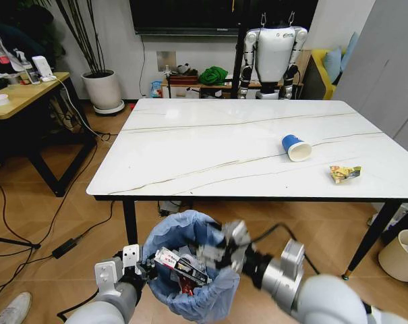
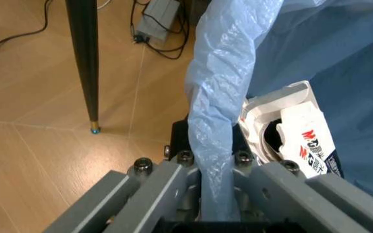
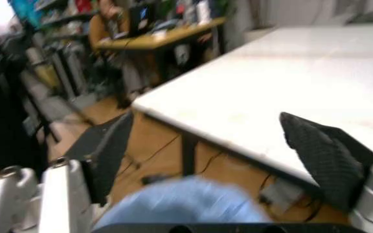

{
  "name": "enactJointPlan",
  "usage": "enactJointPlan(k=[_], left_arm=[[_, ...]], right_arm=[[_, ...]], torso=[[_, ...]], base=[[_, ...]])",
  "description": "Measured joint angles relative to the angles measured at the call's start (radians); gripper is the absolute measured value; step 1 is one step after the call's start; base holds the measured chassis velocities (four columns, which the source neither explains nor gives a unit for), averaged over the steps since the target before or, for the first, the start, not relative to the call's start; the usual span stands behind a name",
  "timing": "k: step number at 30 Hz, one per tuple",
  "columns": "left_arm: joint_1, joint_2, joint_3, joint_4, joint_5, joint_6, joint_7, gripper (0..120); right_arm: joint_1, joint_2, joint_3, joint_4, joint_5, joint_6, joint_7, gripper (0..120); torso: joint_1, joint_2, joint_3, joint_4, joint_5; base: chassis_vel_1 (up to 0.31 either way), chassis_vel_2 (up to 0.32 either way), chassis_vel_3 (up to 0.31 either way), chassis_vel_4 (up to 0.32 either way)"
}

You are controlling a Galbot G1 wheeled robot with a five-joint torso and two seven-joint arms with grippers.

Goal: Pick up the trash bin and place the trash from the table into it.

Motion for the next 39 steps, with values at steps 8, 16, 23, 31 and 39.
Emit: enactJointPlan(k=[8,16,23,31,39], left_arm=[[0.020,0.000,0.013,0.004,0.027,0.000,0.031,0],[0.033,0.002,-0.001,0.003,0.045,0.000,0.055,0],[0.044,0.008,-0.015,-0.003,0.056,0.000,0.075,0],[0.048,0.026,-0.036,-0.010,0.056,0.000,0.090,0],[0.046,0.033,-0.039,-0.014,0.054,0.000,0.102,0]], right_arm=[[-0.002,0.024,0.230,-0.112,0.108,-0.045,0.174,100],[-0.025,0.065,0.306,-0.151,0.080,-0.043,0.193,100],[-0.109,0.163,0.413,-0.141,-0.062,-0.074,0.190,100],[-0.221,0.238,0.481,-0.111,-0.199,-0.085,0.158,100],[-0.249,0.265,0.513,-0.102,-0.213,-0.088,0.138,100]], torso=[[0.000,0.000,0.000,-0.0002,0.0003],[0.000,0.000,0.000,-0.0001,0.0001],[0.000,0.000,0.000,-0.0001,0.0000],[0.000,0.000,0.000,-0.0003,0.0000],[0.000,0.000,0.000,-0.0001,0.0000]], base=[[0.000,0.000,0.000,0.000],[0.000,0.000,0.000,0.000],[0.000,0.000,0.000,0.000],[0.000,0.000,0.000,0.000],[0.000,0.000,0.000,0.000]])
